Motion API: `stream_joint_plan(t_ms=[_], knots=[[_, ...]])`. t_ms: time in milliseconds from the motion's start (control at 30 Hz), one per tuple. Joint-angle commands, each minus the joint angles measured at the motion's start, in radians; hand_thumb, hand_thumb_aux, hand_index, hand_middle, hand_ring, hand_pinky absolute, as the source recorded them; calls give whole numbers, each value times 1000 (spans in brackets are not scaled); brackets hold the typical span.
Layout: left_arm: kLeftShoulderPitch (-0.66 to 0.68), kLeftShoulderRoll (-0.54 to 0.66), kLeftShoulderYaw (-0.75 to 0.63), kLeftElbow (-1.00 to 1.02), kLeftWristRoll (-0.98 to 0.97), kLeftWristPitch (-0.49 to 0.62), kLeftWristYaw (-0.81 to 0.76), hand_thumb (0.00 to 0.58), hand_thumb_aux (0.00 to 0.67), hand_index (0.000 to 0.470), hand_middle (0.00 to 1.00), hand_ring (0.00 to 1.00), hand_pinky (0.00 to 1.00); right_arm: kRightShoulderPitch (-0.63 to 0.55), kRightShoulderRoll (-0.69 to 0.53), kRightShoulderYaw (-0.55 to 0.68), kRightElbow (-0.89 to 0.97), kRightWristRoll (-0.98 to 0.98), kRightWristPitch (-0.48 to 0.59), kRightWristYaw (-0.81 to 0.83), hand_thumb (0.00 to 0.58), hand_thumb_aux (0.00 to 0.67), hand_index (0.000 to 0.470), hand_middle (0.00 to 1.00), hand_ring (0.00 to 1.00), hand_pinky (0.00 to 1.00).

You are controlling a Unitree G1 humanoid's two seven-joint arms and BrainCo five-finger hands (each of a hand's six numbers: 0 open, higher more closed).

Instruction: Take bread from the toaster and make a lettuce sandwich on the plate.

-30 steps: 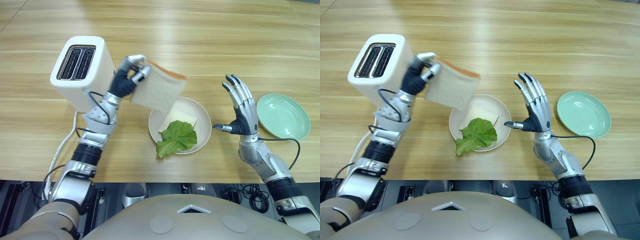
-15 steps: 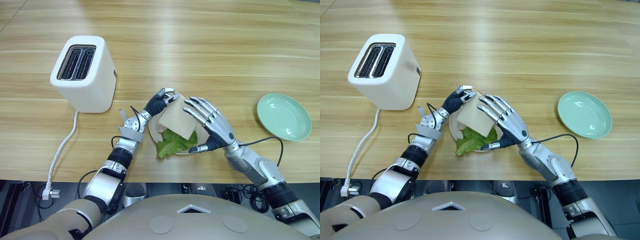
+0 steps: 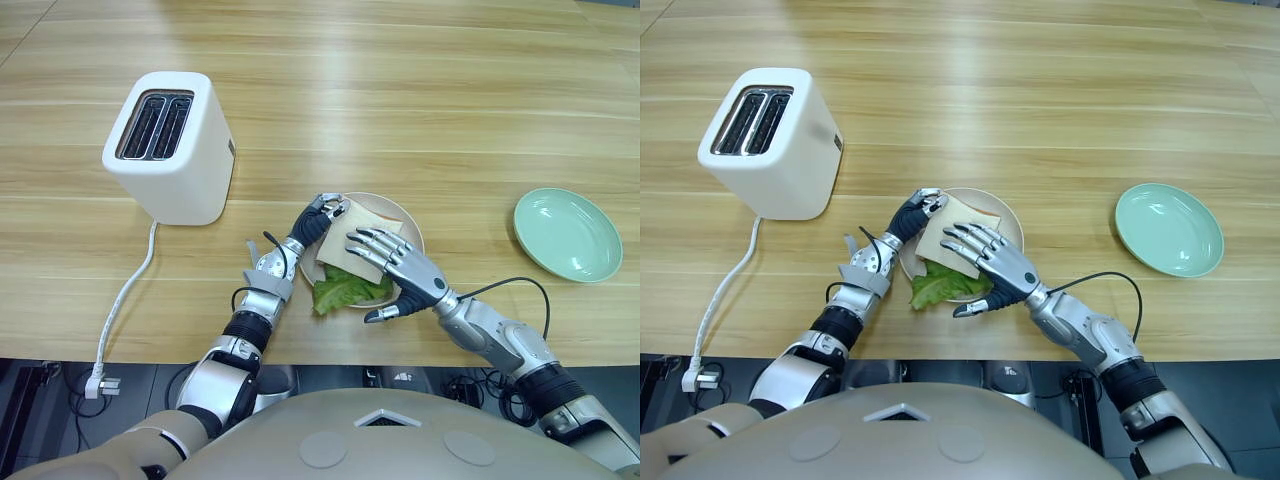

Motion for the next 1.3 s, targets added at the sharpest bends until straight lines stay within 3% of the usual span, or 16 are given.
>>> stream_joint_plan(t_ms=[33, 367, 400, 433, 667, 767, 900, 933, 967, 1000, 1033, 1067, 1100, 1133, 1167, 1300], knots=[[18, 13, -32, 60, 44, 20, -32, 580, 670, 460, 1000, 1000, 1000, -27, 7, 74, 168, -42, 32, 55, 0, 0, 0, 0, 0, 0], [-18, 57, -60, 120, 183, 2, 70, 578, 636, 437, 1000, 1000, 1000, -6, -31, 119, 144, 29, 55, 240, 0, 0, 0, 0, 0, 0], [-28, 79, -72, 110, 232, -11, 126, 9, 5, 4, 957, 957, 957, -2, -36, 115, 126, 37, 55, 248, 0, 0, 0, 0, 0, 0], [-39, 108, -80, 87, 286, -25, 195, 0, 0, 0, 933, 933, 933, 0, -40, 111, 109, 43, 55, 254, 0, 0, 0, 0, 0, 0], [-5, 379, 19, -452, 749, 64, 780, 0, 0, 0, 894, 894, 894, -23, -35, 74, 60, 29, 79, 189, 0, 0, 0, 0, 0, 0], [81, 414, 42, -605, 703, 11, 764, 0, 0, 0, 890, 890, 890, -31, -16, 16, -7, 33, 65, 63, 0, 0, 0, 0, 0, 0], [241, 443, -45, -715, 307, -145, 482, 0, 0, 0, 910, 910, 910, 24, -11, -110, -162, 249, -30, 32, 0, 0, 0, 0, 0, 0], [283, 462, -75, -746, 214, -166, 407, 0, 0, 0, 969, 969, 969, 39, -18, -138, -186, 302, -38, 49, 234, 152, 105, 0, 0, 0], [327, 488, -107, -779, 130, -185, 337, 75, 45, 31, 984, 984, 984, 56, -31, -165, -203, 357, -42, 74, 506, 431, 296, 141, 141, 141], [364, 511, -128, -804, 72, -203, 276, 237, 155, 106, 1000, 1000, 1000, 74, -45, -187, -215, 399, -43, 103, 545, 504, 346, 243, 243, 243], [399, 540, -154, -818, 26, -222, 219, 237, 155, 106, 1000, 1000, 1000, 92, -63, -201, -219, 427, -47, 129, 545, 504, 346, 243, 243, 243], [430, 565, -174, -824, -5, -244, 169, 543, 502, 345, 1000, 1000, 1000, 111, -77, -210, -222, 448, -53, 153, 580, 670, 460, 1000, 1000, 1000], [462, 587, -193, -826, -33, -255, 120, 574, 602, 413, 1000, 1000, 1000, 132, -90, -214, -230, 475, -60, 182, 580, 670, 460, 1000, 1000, 1000], [485, 601, -207, -824, -53, -261, 81, 574, 602, 413, 1000, 1000, 1000, 148, -100, -218, -236, 498, -66, 206, 580, 670, 460, 1000, 1000, 1000], [508, 609, -215, -812, -53, -263, 48, 580, 670, 460, 1000, 1000, 1000, 167, -111, -220, -243, 522, -74, 236, 580, 670, 460, 1000, 1000, 1000], [584, 635, -232, -741, 58, -258, -35, 580, 670, 460, 1000, 1000, 1000, 245, -181, -213, -248, 591, -99, 376, 580, 670, 460, 1000, 1000, 1000]])
